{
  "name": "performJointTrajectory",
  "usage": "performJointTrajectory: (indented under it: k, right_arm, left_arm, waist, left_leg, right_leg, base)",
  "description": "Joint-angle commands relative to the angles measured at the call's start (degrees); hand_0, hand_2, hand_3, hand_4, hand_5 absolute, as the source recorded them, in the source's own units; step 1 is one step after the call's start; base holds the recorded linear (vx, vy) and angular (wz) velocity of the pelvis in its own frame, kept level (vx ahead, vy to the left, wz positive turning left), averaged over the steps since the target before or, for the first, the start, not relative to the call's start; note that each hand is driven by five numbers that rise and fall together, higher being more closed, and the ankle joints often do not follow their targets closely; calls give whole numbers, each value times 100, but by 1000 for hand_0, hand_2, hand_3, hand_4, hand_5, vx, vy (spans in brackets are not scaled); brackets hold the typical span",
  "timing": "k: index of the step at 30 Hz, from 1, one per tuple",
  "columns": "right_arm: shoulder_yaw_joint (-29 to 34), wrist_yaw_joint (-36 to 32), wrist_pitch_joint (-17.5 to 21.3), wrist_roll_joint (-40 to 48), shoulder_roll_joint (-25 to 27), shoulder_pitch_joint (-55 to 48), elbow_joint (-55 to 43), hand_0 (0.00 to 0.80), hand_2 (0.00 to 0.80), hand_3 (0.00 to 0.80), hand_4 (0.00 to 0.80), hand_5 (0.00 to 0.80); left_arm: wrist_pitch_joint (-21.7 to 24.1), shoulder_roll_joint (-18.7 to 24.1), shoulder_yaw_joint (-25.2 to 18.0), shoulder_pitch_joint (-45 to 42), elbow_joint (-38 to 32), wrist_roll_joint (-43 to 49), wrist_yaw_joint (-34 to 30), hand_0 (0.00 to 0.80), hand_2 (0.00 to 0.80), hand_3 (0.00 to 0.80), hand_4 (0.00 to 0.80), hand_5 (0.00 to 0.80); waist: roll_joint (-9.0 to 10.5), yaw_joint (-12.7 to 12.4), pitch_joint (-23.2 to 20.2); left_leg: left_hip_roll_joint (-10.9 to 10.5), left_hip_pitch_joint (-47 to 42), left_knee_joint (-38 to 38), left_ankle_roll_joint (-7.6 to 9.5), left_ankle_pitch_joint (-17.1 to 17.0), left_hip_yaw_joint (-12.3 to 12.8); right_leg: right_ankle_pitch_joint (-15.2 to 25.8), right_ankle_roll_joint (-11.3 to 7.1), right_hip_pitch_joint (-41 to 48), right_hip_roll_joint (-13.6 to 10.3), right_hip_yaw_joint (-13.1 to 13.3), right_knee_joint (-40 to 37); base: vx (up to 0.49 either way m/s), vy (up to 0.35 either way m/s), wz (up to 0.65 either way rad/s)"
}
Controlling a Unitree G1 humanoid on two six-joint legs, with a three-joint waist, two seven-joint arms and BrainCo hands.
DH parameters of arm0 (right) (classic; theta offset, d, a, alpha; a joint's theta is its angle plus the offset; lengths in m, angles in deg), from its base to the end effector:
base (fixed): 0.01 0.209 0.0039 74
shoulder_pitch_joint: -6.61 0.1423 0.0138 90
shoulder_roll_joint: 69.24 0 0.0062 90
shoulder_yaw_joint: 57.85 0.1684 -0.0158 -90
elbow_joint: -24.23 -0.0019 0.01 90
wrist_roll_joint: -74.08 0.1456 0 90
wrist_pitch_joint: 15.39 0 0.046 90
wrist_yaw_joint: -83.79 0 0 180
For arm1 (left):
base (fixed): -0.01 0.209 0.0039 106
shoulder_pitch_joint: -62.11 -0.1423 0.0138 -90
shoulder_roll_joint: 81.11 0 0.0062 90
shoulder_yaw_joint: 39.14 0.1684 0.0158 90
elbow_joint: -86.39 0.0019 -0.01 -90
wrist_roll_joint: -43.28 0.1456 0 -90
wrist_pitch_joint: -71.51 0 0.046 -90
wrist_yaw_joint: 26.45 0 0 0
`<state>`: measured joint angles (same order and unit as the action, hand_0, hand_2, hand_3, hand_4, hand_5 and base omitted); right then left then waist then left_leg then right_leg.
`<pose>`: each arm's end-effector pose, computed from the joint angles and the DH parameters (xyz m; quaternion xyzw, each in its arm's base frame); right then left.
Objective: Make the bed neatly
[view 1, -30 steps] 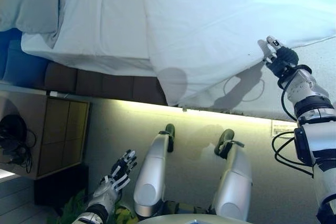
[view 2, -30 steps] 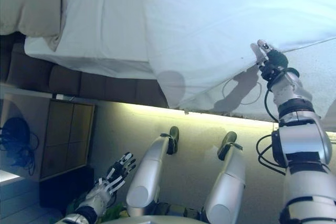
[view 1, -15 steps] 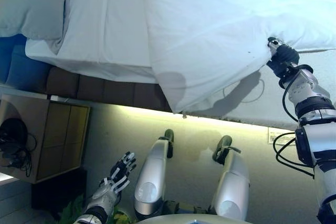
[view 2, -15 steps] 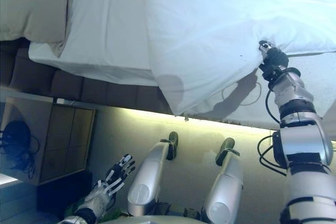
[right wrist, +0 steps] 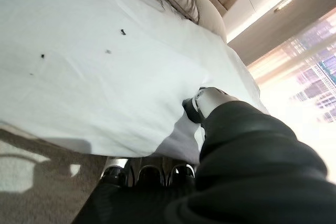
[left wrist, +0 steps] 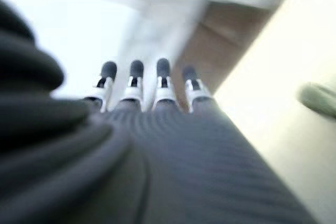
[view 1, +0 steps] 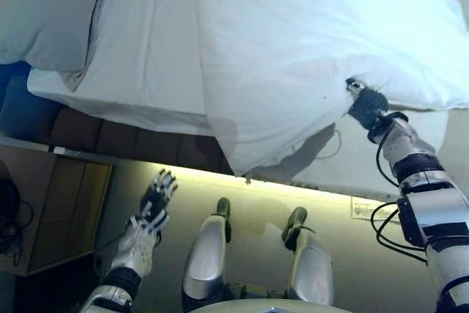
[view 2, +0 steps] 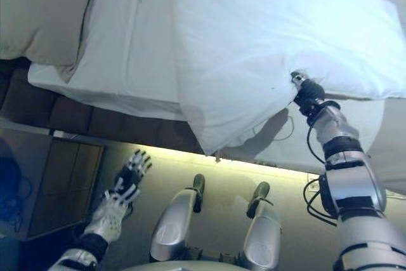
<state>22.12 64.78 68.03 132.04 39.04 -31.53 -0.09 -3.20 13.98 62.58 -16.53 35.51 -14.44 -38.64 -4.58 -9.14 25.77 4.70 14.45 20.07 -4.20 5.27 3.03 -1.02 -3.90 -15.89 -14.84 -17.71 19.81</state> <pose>0.3275 -0.2734 0.1305 0.2265 0.0700 0.0209 0.9713 0.2209 0.2213 -0.0057 -0.2618 0.0851 0.0194 0.9612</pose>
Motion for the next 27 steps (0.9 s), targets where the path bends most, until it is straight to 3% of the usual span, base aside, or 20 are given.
performJointTrajectory:
  k: [1,7,10,14,23,27]
  right_arm:
    - [-59,-187,217,211,-119,169,-499,800,800,800,800,800]
    - [-405,-75,-19,267,-380,262,-569,800,800,800,800,800]
    - [-558,-42,47,203,-558,260,-649,800,800,800,800,800]
    - [-656,55,119,263,-758,290,-811,800,800,800,800,800]
    - [-827,329,284,684,-1268,462,-1015,800,800,800,800,800]
    - [-857,418,326,764,-1545,472,-1126,800,800,800,800,800]
  left_arm:
    - [-434,166,408,240,-308,201,-125,0,0,0,0,0]
    - [-1625,33,1260,701,74,769,-314,0,0,0,0,0]
    - [-2401,-196,1397,981,333,-216,-499,0,0,0,0,0]
    - [-2930,-555,1317,1312,713,-1202,-488,0,0,0,0,0]
    - [-3378,-1441,1062,1742,1292,-3162,357,0,0,0,0,0]
    - [-3561,-1728,1004,1770,1403,-3701,795,0,0,0,0,0]
  waist:
    - [241,-113,-525]
    - [282,48,-743]
    - [312,151,-832]
    - [423,232,-804]
    - [1003,270,-649]
    - [1168,278,-621]
  left_leg:
    - [256,127,-336,-30,-608,81]
    - [311,-254,-703,-65,-717,151]
    - [346,-407,-770,-81,-711,225]
    - [411,-370,-684,-113,-671,230]
    - [571,-335,-943,-167,-747,219]
    - [621,-349,-993,-171,-734,224]
  right_leg:
    - [23,-36,428,-16,-113,-280]
    - [170,-111,825,51,-60,-738]
    - [212,-148,974,71,-42,-882]
    - [202,-159,936,99,-1,-837]
    - [310,-183,942,383,-5,-1115]
    - [338,-185,989,457,13,-1210]
  base:
    - [-3,-34,5]
    - [27,21,-6]
    - [58,30,-10]
    - [-3,-28,-2]
    - [-45,-170,-5]
    - [-4,-136,-4]
